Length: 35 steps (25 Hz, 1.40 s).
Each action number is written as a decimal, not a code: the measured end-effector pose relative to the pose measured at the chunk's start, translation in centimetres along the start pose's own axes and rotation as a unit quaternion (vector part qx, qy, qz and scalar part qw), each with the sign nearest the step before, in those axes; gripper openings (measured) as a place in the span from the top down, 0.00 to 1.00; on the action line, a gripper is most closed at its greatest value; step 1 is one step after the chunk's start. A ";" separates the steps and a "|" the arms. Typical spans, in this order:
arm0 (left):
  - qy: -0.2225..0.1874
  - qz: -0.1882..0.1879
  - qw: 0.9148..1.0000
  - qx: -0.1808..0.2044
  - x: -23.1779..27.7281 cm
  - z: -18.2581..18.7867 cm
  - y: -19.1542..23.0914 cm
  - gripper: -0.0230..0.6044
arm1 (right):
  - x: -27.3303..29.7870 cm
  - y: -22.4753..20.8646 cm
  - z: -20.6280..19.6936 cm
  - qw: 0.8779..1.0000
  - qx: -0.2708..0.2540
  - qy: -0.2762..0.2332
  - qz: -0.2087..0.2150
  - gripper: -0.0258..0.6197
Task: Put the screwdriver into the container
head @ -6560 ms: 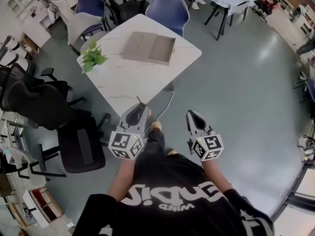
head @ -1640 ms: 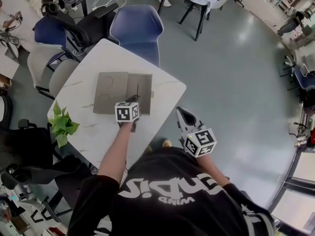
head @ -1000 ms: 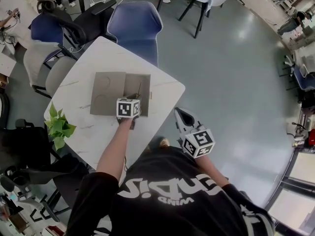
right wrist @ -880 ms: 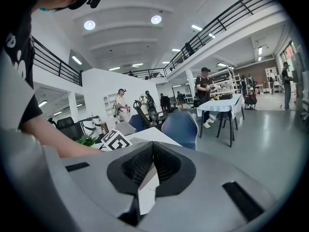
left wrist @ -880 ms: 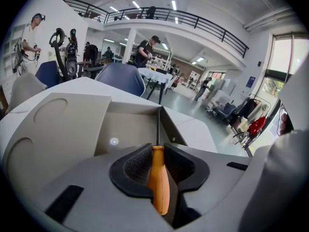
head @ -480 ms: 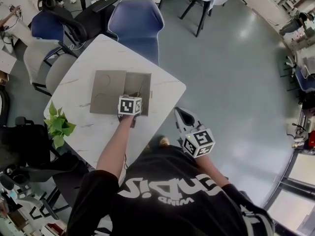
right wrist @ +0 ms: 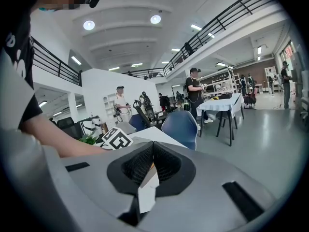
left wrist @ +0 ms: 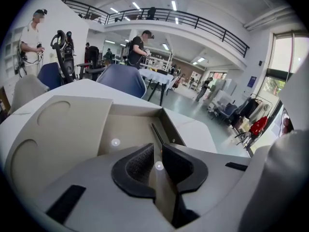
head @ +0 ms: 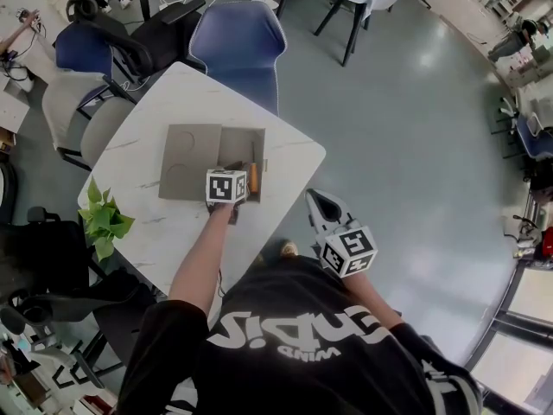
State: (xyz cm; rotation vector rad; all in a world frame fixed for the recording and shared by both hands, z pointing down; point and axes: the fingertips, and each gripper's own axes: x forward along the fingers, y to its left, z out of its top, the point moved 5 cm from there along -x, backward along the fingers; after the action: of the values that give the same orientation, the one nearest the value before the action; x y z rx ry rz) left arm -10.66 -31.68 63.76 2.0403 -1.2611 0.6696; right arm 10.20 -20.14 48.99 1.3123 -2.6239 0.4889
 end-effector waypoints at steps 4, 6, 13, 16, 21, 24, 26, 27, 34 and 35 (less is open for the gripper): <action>-0.018 -0.006 1.000 0.003 -1.3 1.0 -0.5 0.92 | -0.3 0.4 0.3 1.000 -0.003 -0.002 0.001 0.94; -0.031 -0.011 0.999 0.010 -2.2 1.5 -1.0 0.93 | -0.4 0.7 0.3 1.000 -0.004 -0.004 0.002 0.94; -0.093 -0.031 0.995 0.015 -7.3 3.4 -3.2 0.94 | -1.1 1.6 0.3 1.000 -0.006 -0.010 0.006 0.94; -0.122 -0.035 0.992 0.017 -10.1 3.7 -4.2 0.94 | -1.5 2.0 0.2 1.000 -0.009 -0.013 0.007 0.94; -0.169 -0.040 0.985 0.023 -14.6 3.6 -6.0 0.94 | -2.0 2.6 -0.2 1.000 -0.009 -0.018 0.007 0.94; -0.192 -0.044 0.980 0.027 -17.2 3.0 -6.8 0.94 | -2.1 3.1 -0.4 1.000 -0.010 -0.021 0.008 0.94; -0.209 -0.044 0.976 0.034 -18.6 2.5 -7.4 0.94 | -2.2 3.4 -0.5 1.000 -0.011 -0.023 0.009 0.94; -0.219 -0.042 0.974 0.039 -19.3 2.2 -7.6 0.94 | -2.3 3.5 -0.5 1.000 -0.011 -0.024 0.010 0.94; -0.280 -0.028 0.959 0.040 -22.7 -0.2 -7.3 0.94 | -2.7 4.0 -0.9 0.999 -0.014 -0.038 0.011 0.94; -0.289 -0.026 0.956 0.035 -23.2 -0.5 -7.2 0.94 | -2.8 4.0 -1.0 0.999 -0.013 -0.039 0.010 0.94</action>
State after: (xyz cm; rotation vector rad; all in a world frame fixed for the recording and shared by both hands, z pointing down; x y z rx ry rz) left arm -13.64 -15.43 46.00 2.4169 -1.5033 0.0791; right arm 8.69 -15.48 48.26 1.3240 -2.7002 0.4115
